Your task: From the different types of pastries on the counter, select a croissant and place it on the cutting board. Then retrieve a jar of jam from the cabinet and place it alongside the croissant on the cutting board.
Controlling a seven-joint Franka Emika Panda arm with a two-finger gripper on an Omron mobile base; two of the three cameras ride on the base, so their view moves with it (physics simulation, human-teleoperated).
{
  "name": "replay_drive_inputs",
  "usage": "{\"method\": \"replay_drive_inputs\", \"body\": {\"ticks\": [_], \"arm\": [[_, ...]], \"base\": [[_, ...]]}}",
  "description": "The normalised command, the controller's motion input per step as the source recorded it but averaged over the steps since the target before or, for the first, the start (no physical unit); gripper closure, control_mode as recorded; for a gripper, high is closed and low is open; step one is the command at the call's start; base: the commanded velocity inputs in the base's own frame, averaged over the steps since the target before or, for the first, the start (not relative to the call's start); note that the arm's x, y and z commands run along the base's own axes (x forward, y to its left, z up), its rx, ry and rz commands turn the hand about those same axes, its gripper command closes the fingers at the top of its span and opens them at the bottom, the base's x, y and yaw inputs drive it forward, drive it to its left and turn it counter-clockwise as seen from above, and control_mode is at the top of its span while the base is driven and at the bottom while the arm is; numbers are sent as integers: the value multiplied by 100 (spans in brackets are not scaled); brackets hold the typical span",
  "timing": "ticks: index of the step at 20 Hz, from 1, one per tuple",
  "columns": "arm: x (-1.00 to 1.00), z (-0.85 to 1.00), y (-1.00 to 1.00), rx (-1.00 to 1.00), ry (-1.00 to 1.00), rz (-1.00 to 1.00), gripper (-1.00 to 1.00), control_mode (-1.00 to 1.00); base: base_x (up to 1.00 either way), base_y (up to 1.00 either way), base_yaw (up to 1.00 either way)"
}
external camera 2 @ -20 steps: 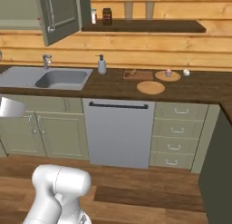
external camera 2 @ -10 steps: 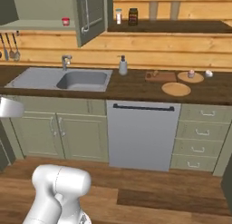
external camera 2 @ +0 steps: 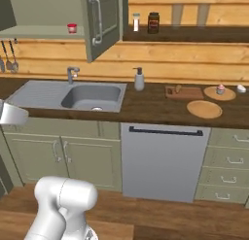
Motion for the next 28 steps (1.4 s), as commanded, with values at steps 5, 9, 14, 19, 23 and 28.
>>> {"method": "replay_drive_inputs", "body": {"ticks": [5,9,14,19,23,28], "arm": [[0,0,0,0,0,0,-100,100],[0,0,0,0,0,0,-100,100],[0,0,0,0,0,0,-100,100],[0,0,0,0,0,0,-100,100],[0,0,0,0,0,0,-100,100],[0,0,0,0,0,0,-100,100]], "base": [[36,46,0],[83,14,0],[66,28,0],[35,49,0],[65,29,0],[73,19,0]]}}
